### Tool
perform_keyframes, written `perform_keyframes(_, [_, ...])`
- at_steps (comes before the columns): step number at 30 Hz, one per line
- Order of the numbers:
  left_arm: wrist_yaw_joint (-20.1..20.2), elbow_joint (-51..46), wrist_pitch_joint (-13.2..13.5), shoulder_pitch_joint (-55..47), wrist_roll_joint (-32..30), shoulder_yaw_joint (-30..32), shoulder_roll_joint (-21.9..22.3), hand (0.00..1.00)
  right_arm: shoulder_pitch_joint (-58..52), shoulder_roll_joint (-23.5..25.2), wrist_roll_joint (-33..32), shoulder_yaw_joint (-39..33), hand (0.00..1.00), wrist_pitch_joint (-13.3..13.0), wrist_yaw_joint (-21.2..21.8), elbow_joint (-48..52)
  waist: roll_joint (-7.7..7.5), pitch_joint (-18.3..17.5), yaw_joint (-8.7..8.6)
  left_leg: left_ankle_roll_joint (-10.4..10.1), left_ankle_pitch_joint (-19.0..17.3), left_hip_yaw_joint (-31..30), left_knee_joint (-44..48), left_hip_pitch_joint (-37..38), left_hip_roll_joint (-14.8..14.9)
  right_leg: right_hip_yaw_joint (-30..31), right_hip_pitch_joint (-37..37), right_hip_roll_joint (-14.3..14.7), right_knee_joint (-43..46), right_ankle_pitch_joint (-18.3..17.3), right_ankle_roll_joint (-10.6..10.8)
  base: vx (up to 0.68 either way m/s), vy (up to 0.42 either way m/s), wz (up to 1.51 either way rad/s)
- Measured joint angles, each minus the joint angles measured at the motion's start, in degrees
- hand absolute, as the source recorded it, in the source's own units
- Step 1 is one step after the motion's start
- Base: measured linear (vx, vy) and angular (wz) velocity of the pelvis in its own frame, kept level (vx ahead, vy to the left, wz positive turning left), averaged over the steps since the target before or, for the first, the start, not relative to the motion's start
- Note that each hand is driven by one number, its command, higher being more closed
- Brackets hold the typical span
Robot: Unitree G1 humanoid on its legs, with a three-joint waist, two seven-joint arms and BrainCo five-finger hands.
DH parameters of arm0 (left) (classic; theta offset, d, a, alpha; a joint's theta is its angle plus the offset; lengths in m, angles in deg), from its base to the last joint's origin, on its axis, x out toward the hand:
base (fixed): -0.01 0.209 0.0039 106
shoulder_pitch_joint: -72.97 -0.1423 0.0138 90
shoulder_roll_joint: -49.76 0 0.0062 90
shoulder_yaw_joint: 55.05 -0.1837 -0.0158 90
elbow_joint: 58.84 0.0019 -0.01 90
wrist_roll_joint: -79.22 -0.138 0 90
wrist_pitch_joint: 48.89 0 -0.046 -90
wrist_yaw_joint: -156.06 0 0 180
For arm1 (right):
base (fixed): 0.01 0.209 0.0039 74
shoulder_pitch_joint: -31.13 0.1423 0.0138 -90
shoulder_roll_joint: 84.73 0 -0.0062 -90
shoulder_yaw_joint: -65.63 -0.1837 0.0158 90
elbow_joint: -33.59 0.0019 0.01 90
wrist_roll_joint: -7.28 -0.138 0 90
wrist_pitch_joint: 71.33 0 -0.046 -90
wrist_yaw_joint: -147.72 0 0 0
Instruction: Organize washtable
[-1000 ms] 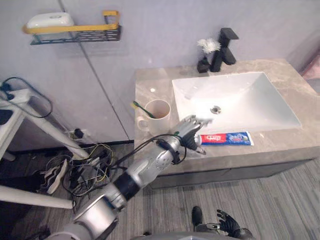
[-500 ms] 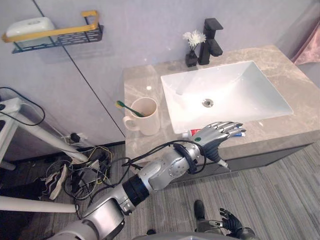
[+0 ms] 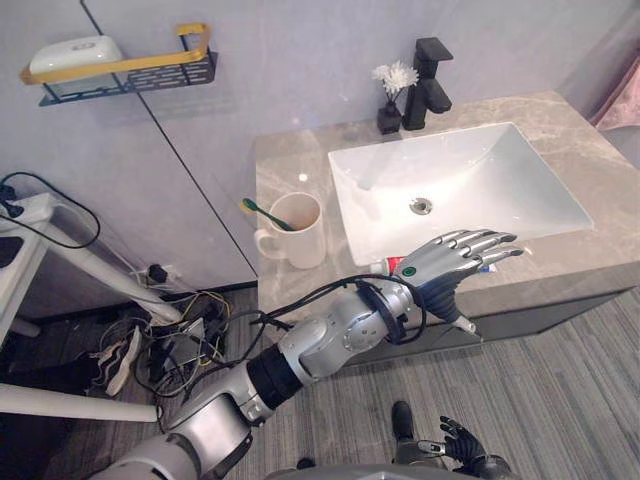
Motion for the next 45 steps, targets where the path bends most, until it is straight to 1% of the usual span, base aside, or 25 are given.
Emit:
perform_keyframes(4, [0.0,1.1,0.1,-0.2,0.0,0.0,0.0,0.00,-0.2,0.0,0.0,0.0,0.00,0.1,0.0,0.7,0.02,0.0,-0.08,-0.1,0.0,0.1,-0.5,0.4,0.1,-0.1,0.3,0.2,-0.4,-0.1,-0.1,-0.04,-0.008,-0.01])
perform_keyframes(10, [0.0,7.8,-0.2,-0.3,-0.5,0.0,-0.1,0.00,-0.5,0.0,0.0,0.1,0.00,0.1,0.0,1.2,-0.01,0.0,-0.18,-0.2,0.0,0.3,-1.4,1.6,0.2,-0.2,0.8,0.4,-0.4,-0.3,-0.3,0.02,0.000,-0.01])
perform_keyframes(12, [-0.1,9.7,-0.6,-0.3,-1.9,0.1,-0.1,0.00,-0.5,0.0,0.1,0.2,0.00,0.1,-0.1,1.2,-0.01,0.0,-0.23,-0.1,0.0,0.4,-1.7,2.1,0.2,-0.1,0.8,0.5,-0.4,-0.3,-0.2,0.08,0.003,-0.05])
perform_keyframes(15, [-0.3,12.1,-1.6,-0.3,-2.4,0.7,-0.2,0.00,-0.5,0.0,0.1,0.2,0.00,0.1,-0.1,1.2,-0.03,0.0,-0.35,-0.1,0.1,0.8,-1.7,2.4,0.2,0.0,0.8,0.6,-0.4,-0.3,-0.2,0.08,0.011,-0.04])
perform_keyframes(17, [-0.7,13.2,-1.9,-0.2,-2.4,2.3,-0.2,0.00,-0.4,0.0,0.1,0.2,0.00,0.1,-0.1,1.2,-0.07,0.1,-0.50,-0.1,0.0,0.9,-2.0,2.6,0.2,-0.1,0.7,0.6,-0.4,-0.3,-0.2,0.07,0.015,-0.03])
perform_keyframes(21, [-1.4,13.6,-3.1,-0.1,-2.5,4.5,-0.6,0.00,-0.4,0.2,0.1,0.3,0.00,0.2,-0.1,1.3,-0.36,0.2,-0.54,-0.1,0.0,0.9,-2.4,2.8,0.1,-0.6,0.8,0.5,-0.4,-0.3,-0.1,0.03,0.014,0.02])
perform_keyframes(28, [-1.9,13.6,-3.7,0.0,-2.6,4.5,-0.7,0.00,-0.4,0.3,0.2,0.4,0.00,0.2,-0.1,1.9,-1.14,0.9,-0.65,-0.1,0.0,0.9,-2.4,2.8,-0.1,-0.8,0.8,0.3,-0.4,-0.3,-0.2,0.00,0.000,0.00])
perform_keyframes(34, [-2.1,13.6,-4.0,0.2,-2.6,5.5,-0.5,0.00,-0.3,0.4,0.2,0.4,0.00,0.2,0.0,2.3,-0.97,1.3,-1.16,-0.1,0.0,1.0,-2.4,2.3,0.0,-0.7,0.2,0.4,-0.4,-0.3,-0.2,0.00,-0.001,-0.01])
perform_keyframes(37, [-2.1,13.6,-4.1,0.5,-2.6,6.7,-0.5,0.00,0.1,0.4,0.2,0.4,0.00,0.2,0.0,2.5,-0.89,1.9,-1.49,-0.1,0.0,1.1,-2.4,2.2,0.0,-0.6,0.0,0.4,-0.4,-0.3,-0.2,0.00,0.000,0.00])
perform_keyframes(38, [-2.1,13.6,-4.2,0.9,-2.6,6.8,-0.6,0.00,-0.1,0.3,0.7,0.4,0.00,0.5,0.0,3.7,-0.82,2.7,-1.50,-0.1,0.0,1.1,-2.4,2.2,0.0,-0.6,0.0,0.4,-0.4,-0.3,-0.2,0.00,0.000,0.00])
perform_keyframes(39, [-2.1,13.6,-4.2,1.1,-2.6,6.7,-0.6,1.00,0.0,0.3,1.2,0.4,0.00,0.7,0.0,4.1,-0.81,3.0,-1.53,-0.1,0.0,1.2,-2.4,2.2,0.0,-0.6,0.0,0.4,-0.4,-0.3,-0.2,0.00,0.000,0.00])
perform_keyframes(45, [-2.1,13.9,-4.7,1.7,-2.6,6.7,-0.5,1.00,0.1,0.3,1.8,0.5,0.00,0.8,0.0,4.4,-0.73,3.1,-1.62,-0.1,0.0,1.7,-2.7,2.1,0.0,-0.5,-0.5,0.4,-0.4,-0.3,-0.1,0.01,0.002,-0.01])
